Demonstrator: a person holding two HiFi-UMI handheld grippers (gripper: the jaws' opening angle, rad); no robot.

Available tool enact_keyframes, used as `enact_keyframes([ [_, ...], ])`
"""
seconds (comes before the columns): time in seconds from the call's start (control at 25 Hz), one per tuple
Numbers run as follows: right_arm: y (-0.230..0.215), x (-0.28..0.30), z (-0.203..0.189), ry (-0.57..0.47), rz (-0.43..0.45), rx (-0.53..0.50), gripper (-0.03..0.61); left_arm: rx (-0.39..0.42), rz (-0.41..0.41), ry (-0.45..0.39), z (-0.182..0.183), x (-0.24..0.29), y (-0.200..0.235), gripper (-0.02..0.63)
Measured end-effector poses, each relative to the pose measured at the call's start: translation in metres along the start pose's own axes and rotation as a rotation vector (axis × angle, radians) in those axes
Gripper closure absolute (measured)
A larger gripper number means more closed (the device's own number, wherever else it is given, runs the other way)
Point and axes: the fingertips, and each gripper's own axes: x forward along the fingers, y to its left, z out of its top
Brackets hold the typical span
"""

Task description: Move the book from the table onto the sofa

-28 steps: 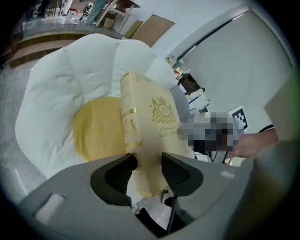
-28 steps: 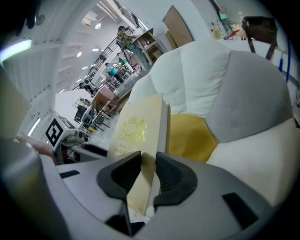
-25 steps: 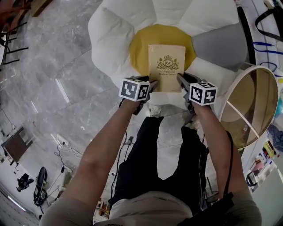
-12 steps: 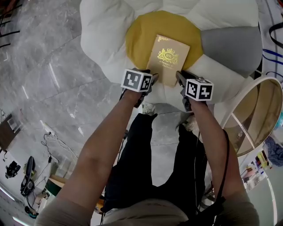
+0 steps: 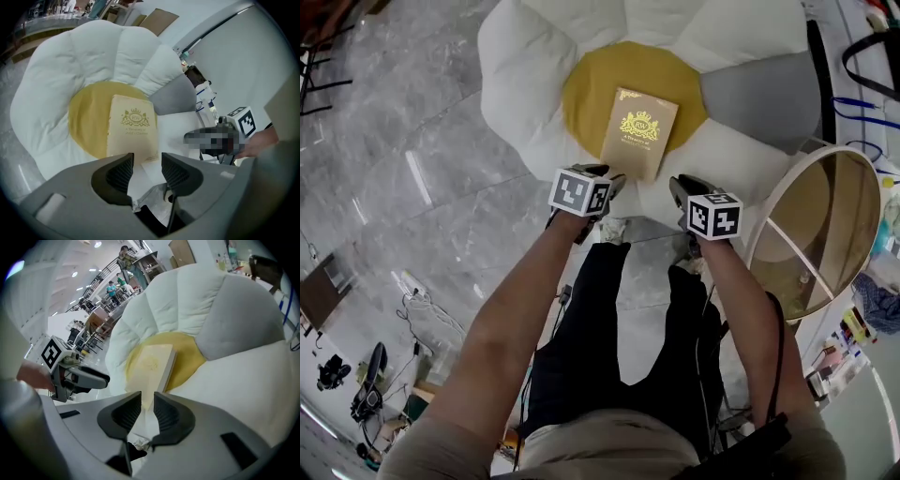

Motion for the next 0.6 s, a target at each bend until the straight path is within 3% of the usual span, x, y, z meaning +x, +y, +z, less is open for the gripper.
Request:
enact_keyframes([
  [0.32, 0.054, -0.103, 0.013, -0.036, 0.052, 0.017, 0.532, 0.026, -0.055, -0.032, 0.014, -0.076, -0.075, 0.42],
  [0.6, 0.1, -0.21, 0.016, -0.085, 0.099, 0.007, 0.555, 0.119, -0.153, -0.034, 0.011, -0.146, -0.165, 0.42],
])
